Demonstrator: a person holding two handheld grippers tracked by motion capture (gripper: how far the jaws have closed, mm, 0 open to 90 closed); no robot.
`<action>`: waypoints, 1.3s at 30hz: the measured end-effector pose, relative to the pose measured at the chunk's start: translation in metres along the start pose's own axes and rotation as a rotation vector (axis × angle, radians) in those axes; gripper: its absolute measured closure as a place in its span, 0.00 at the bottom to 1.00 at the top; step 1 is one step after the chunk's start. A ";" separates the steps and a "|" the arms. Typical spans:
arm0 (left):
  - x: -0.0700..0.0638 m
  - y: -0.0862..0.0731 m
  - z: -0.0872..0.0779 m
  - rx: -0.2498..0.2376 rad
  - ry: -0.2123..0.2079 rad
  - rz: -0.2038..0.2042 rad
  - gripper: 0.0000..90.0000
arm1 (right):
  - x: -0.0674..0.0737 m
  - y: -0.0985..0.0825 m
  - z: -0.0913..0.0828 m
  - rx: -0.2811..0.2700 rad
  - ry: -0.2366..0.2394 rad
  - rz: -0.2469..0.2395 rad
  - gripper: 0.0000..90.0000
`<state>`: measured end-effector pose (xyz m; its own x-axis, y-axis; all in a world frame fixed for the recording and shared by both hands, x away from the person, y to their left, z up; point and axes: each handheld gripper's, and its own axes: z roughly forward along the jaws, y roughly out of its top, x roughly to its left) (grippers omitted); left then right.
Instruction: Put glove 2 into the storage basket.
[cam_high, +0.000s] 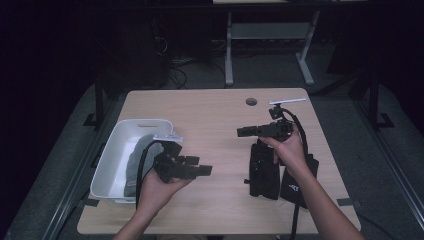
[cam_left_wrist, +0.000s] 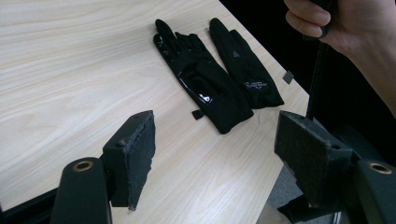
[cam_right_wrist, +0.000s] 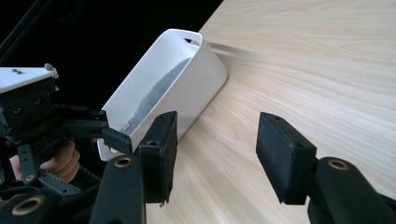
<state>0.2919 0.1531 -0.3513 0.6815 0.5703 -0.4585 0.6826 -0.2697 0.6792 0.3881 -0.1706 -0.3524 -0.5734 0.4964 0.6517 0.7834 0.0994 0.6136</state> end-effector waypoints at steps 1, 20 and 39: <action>-0.001 0.000 0.002 0.000 0.002 0.002 0.32 | -0.002 -0.002 -0.002 -0.001 -0.004 0.002 0.53; -0.013 0.000 0.023 0.025 -0.017 0.036 0.31 | -0.022 -0.030 -0.035 -0.015 -0.058 0.039 0.53; -0.024 0.001 0.049 0.046 -0.044 0.060 0.31 | -0.051 -0.066 -0.068 -0.025 -0.121 0.100 0.53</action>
<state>0.2891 0.1010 -0.3678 0.7317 0.5178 -0.4433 0.6511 -0.3384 0.6793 0.3489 -0.2607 -0.3960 -0.4587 0.6030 0.6526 0.8281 0.0238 0.5601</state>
